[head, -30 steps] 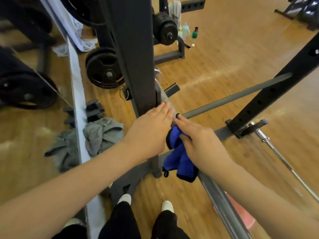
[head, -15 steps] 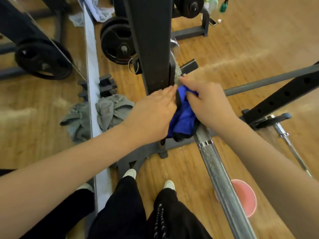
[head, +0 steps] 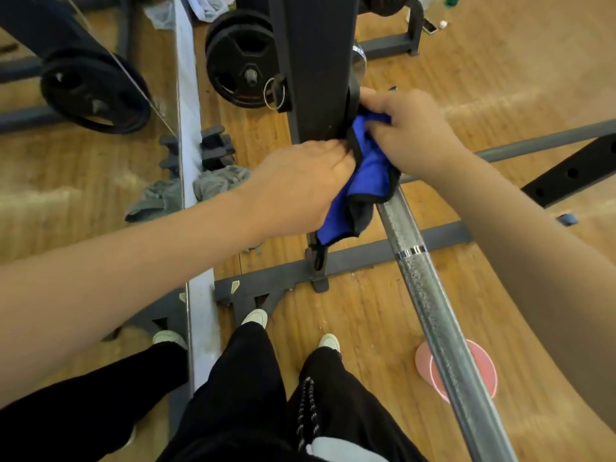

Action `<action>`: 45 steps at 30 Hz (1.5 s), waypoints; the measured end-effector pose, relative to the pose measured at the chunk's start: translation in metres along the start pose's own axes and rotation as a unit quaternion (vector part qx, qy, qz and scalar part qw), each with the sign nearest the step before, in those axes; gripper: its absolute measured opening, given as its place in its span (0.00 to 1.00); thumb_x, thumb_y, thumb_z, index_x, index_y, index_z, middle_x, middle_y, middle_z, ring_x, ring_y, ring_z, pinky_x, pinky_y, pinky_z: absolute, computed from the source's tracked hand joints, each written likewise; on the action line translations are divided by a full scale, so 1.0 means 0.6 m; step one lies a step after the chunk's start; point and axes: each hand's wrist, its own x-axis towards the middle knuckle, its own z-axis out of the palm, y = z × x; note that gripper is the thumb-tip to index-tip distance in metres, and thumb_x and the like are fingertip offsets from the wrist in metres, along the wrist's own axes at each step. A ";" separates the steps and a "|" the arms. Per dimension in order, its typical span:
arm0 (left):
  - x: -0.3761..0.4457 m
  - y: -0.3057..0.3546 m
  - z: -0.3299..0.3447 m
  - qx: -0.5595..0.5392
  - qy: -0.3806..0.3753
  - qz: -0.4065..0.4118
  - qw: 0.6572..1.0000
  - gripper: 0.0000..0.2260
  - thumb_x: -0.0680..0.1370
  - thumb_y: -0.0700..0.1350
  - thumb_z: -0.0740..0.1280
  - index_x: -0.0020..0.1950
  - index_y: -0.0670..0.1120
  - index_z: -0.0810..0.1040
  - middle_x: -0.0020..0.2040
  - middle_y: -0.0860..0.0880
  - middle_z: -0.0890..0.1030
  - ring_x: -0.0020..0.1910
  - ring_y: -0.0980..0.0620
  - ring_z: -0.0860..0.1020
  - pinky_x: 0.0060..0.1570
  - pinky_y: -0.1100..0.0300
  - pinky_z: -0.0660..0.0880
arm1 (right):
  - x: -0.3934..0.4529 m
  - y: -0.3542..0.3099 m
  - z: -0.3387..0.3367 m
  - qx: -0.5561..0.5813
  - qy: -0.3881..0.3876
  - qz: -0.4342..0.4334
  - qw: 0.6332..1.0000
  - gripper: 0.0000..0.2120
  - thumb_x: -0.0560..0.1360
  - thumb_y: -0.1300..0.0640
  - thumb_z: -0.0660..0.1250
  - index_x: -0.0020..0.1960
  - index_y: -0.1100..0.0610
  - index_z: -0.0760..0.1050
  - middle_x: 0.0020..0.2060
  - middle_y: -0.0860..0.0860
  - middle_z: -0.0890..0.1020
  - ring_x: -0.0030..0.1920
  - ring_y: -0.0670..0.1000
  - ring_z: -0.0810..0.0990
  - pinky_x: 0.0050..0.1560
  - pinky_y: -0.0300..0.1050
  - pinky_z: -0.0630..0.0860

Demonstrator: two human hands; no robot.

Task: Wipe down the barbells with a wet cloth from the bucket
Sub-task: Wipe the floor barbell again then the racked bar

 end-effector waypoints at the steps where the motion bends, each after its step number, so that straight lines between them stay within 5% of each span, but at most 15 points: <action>1: -0.001 0.000 -0.001 -0.001 0.003 -0.003 1.000 0.20 0.67 0.36 0.70 0.58 0.34 0.76 0.52 0.37 0.81 0.49 0.39 0.80 0.48 0.52 0.78 | 0.004 0.002 -0.001 -0.004 -0.007 -0.011 1.000 0.26 0.74 0.69 0.57 0.70 0.54 0.69 0.64 0.50 0.76 0.67 0.49 0.70 0.58 0.26 0.59; 5: -0.006 -0.005 0.006 0.059 0.005 0.030 0.998 0.25 0.72 0.38 0.67 0.68 0.34 0.69 0.66 0.37 0.74 0.66 0.40 0.72 0.67 0.49 0.66 | -0.058 0.017 -0.005 0.033 -0.015 -0.007 0.999 0.27 0.74 0.70 0.56 0.72 0.56 0.67 0.68 0.47 0.70 0.67 0.40 0.65 0.64 0.25 0.57; 9: -0.009 -0.011 0.001 0.133 0.042 0.031 0.990 0.26 0.74 0.42 0.55 0.71 0.34 0.66 0.71 0.37 0.67 0.72 0.39 0.64 0.71 0.49 0.52 | -0.083 0.019 -0.007 0.073 -0.009 -0.001 0.997 0.28 0.75 0.71 0.57 0.73 0.56 0.62 0.64 0.41 0.68 0.61 0.30 0.60 0.57 0.16 0.55; 12: -0.011 -0.005 -0.003 0.178 0.074 -0.021 0.981 0.27 0.75 0.42 0.49 0.72 0.33 0.61 0.74 0.37 0.62 0.74 0.40 0.59 0.72 0.49 0.49 | -0.032 0.012 -0.008 0.044 0.022 -0.006 0.999 0.30 0.74 0.71 0.58 0.75 0.58 0.58 0.65 0.46 0.71 0.61 0.32 0.63 0.55 0.15 0.54; 16: -0.012 0.004 0.000 0.214 0.099 -0.077 0.969 0.27 0.76 0.42 0.51 0.74 0.33 0.55 0.75 0.37 0.58 0.75 0.41 0.56 0.73 0.50 0.46 | -0.023 0.002 -0.004 0.004 0.006 -0.028 1.000 0.31 0.71 0.67 0.56 0.74 0.56 0.62 0.65 0.51 0.75 0.65 0.47 0.71 0.58 0.25 0.63; 19: -0.008 0.008 0.004 0.215 0.106 -0.086 0.967 0.29 0.74 0.40 0.54 0.74 0.33 0.55 0.75 0.37 0.58 0.75 0.41 0.56 0.73 0.50 0.45 | -0.076 -0.003 0.001 0.040 -0.007 -0.016 0.999 0.29 0.71 0.67 0.55 0.72 0.57 0.66 0.67 0.49 0.73 0.67 0.41 0.68 0.67 0.31 0.62; 23: -0.009 0.011 0.002 0.227 0.105 -0.085 0.964 0.30 0.73 0.42 0.53 0.74 0.33 0.56 0.76 0.38 0.58 0.75 0.41 0.56 0.73 0.50 0.46 | -0.100 -0.027 0.017 0.069 0.027 0.043 0.996 0.26 0.78 0.59 0.63 0.74 0.55 0.61 0.68 0.48 0.71 0.66 0.40 0.67 0.56 0.19 0.57; 26: -0.009 0.012 0.000 0.239 0.105 -0.086 0.962 0.30 0.73 0.43 0.48 0.74 0.34 0.56 0.76 0.38 0.58 0.75 0.41 0.56 0.72 0.50 0.45 | -0.078 -0.040 0.029 -0.009 0.031 0.079 0.996 0.31 0.75 0.54 0.68 0.75 0.54 0.59 0.63 0.50 0.75 0.62 0.50 0.73 0.48 0.30 0.63; 29: -0.008 0.010 0.005 0.239 0.108 -0.088 0.961 0.29 0.73 0.42 0.52 0.74 0.34 0.57 0.76 0.38 0.58 0.75 0.41 0.56 0.72 0.50 0.45 | -0.043 -0.041 0.035 -0.026 0.070 0.054 0.996 0.23 0.75 0.59 0.66 0.68 0.55 0.66 0.54 0.51 0.78 0.55 0.53 0.77 0.41 0.33 0.62; 36: -0.008 0.001 0.024 0.267 0.131 -0.087 0.951 0.28 0.77 0.43 0.57 0.75 0.35 0.55 0.76 0.40 0.59 0.75 0.43 0.57 0.73 0.51 0.46 | -0.073 -0.043 0.036 -0.089 0.058 0.027 0.994 0.27 0.77 0.62 0.62 0.74 0.54 0.60 0.57 0.55 0.78 0.52 0.56 0.78 0.48 0.50 0.75; 41: -0.009 -0.003 0.028 0.293 0.123 -0.085 0.944 0.32 0.74 0.44 0.58 0.75 0.35 0.53 0.76 0.41 0.58 0.75 0.44 0.56 0.73 0.50 0.45 | -0.059 -0.040 0.037 -0.067 0.060 0.046 0.995 0.31 0.78 0.62 0.60 0.77 0.54 0.51 0.57 0.55 0.79 0.49 0.53 0.77 0.44 0.38 0.69; 45: -0.007 0.001 0.028 0.285 0.138 -0.087 0.944 0.28 0.77 0.44 0.57 0.75 0.36 0.56 0.76 0.41 0.59 0.75 0.44 0.57 0.73 0.51 0.47 | -0.032 -0.040 0.027 -0.064 0.043 0.038 0.996 0.28 0.78 0.62 0.59 0.76 0.56 0.55 0.56 0.58 0.79 0.52 0.58 0.78 0.44 0.41 0.69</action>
